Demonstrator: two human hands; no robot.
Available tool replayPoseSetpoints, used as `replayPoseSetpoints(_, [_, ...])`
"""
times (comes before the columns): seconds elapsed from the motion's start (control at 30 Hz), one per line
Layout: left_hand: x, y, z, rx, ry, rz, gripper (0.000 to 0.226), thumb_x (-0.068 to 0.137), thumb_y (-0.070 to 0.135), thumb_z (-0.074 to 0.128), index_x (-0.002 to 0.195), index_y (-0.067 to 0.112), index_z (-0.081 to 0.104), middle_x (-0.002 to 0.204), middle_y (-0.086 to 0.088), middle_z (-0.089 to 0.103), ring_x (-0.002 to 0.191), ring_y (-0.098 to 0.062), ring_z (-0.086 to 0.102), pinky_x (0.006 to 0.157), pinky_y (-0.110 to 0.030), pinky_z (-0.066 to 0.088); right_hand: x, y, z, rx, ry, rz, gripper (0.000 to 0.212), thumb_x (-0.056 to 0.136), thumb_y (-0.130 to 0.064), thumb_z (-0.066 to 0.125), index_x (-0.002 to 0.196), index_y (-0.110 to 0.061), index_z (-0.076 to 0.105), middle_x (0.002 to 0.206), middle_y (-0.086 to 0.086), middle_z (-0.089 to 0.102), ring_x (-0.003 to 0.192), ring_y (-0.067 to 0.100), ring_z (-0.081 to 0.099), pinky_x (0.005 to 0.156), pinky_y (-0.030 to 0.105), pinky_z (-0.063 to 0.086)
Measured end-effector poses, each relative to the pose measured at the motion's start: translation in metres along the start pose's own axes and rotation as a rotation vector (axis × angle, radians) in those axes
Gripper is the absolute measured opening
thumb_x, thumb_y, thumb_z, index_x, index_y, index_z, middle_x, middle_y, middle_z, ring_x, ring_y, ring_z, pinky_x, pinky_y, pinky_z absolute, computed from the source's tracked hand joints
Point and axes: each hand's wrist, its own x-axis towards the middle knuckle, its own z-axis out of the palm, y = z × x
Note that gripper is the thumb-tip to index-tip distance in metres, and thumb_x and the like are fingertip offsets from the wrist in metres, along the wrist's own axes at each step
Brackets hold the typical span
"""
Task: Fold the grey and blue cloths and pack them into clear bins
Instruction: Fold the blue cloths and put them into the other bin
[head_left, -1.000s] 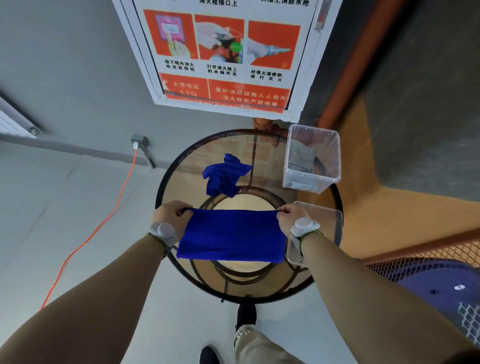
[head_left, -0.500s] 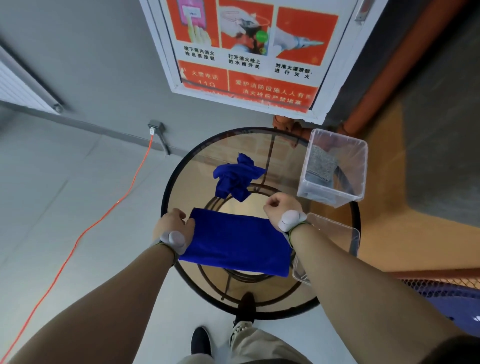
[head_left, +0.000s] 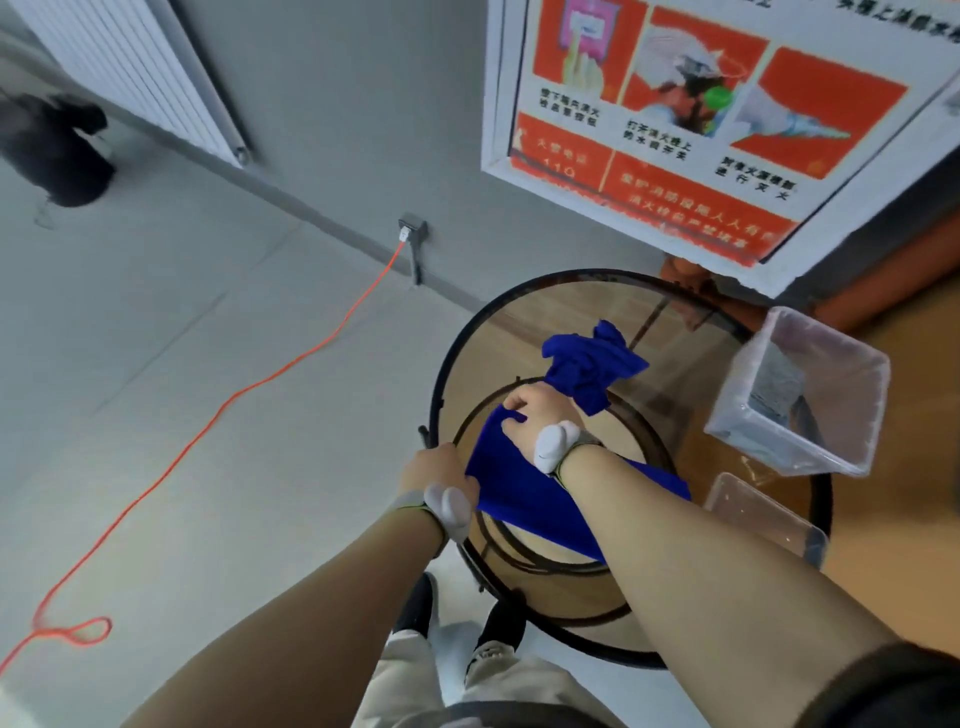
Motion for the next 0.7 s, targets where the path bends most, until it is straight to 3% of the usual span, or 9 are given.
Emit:
replayPoseSetpoints(0.1, [0.008, -0.007, 0.003, 0.009, -0.037, 0.030, 0.020, 0.094, 0.029, 0.059, 0.078, 0.021, 0.050, 0.081, -0.002, 0.060, 0.068, -0.018, 0.059, 0.049, -0.027, 0.042, 0.011, -0.019, 0.009, -0.073, -0.079, -0.012, 0.035, 0.098, -0.022, 0.064, 0.133, -0.021, 0.060, 0.133, -0.003, 0.064, 0.113, 0.022, 0.064, 0.091, 0.039, 0.056])
replayPoseSetpoints(0.2, [0.018, -0.013, 0.007, 0.022, -0.085, 0.056, 0.026, 0.093, 0.033, 0.064, 0.074, 0.020, 0.051, 0.073, 0.000, 0.060, 0.061, -0.015, 0.057, 0.046, -0.026, 0.040, 0.018, -0.030, 0.016, -0.183, -0.167, 0.078, 0.050, 0.098, -0.011, 0.060, 0.147, -0.019, 0.048, 0.141, 0.005, 0.059, 0.119, 0.029, 0.061, 0.096, 0.044, 0.055])
replayPoseSetpoints(0.37, [0.034, -0.021, 0.019, -0.020, -0.153, 0.069, 0.032, 0.086, 0.037, 0.066, 0.062, 0.018, 0.055, 0.057, 0.005, 0.054, 0.050, -0.012, 0.050, 0.042, -0.022, 0.035, 0.024, -0.039, 0.017, -0.307, -0.198, 0.142, 0.040, 0.101, -0.012, 0.054, 0.142, -0.014, 0.055, 0.144, 0.012, 0.054, 0.126, 0.033, 0.057, 0.107, 0.045, 0.050])
replayPoseSetpoints(0.53, [0.035, -0.022, 0.008, -0.053, -0.230, 0.100, 0.026, 0.079, 0.036, 0.064, 0.063, 0.018, 0.055, 0.057, 0.006, 0.053, 0.048, -0.011, 0.050, 0.043, -0.022, 0.036, 0.017, -0.042, 0.011, -0.389, -0.230, 0.177, 0.037, 0.099, -0.013, 0.059, 0.136, -0.018, 0.061, 0.145, 0.012, 0.044, 0.116, 0.036, 0.061, 0.100, 0.048, 0.055])
replayPoseSetpoints(0.7, [0.028, -0.013, -0.006, -0.042, -0.318, 0.121, 0.024, 0.088, 0.040, 0.061, 0.085, 0.017, 0.066, 0.072, 0.005, 0.062, 0.062, -0.011, 0.057, 0.052, -0.020, 0.042, 0.011, -0.040, 0.004, -0.204, -0.148, 0.187, 0.022, 0.095, -0.010, 0.059, 0.113, -0.020, 0.068, 0.127, 0.007, 0.065, 0.112, 0.029, 0.063, 0.094, 0.039, 0.055])
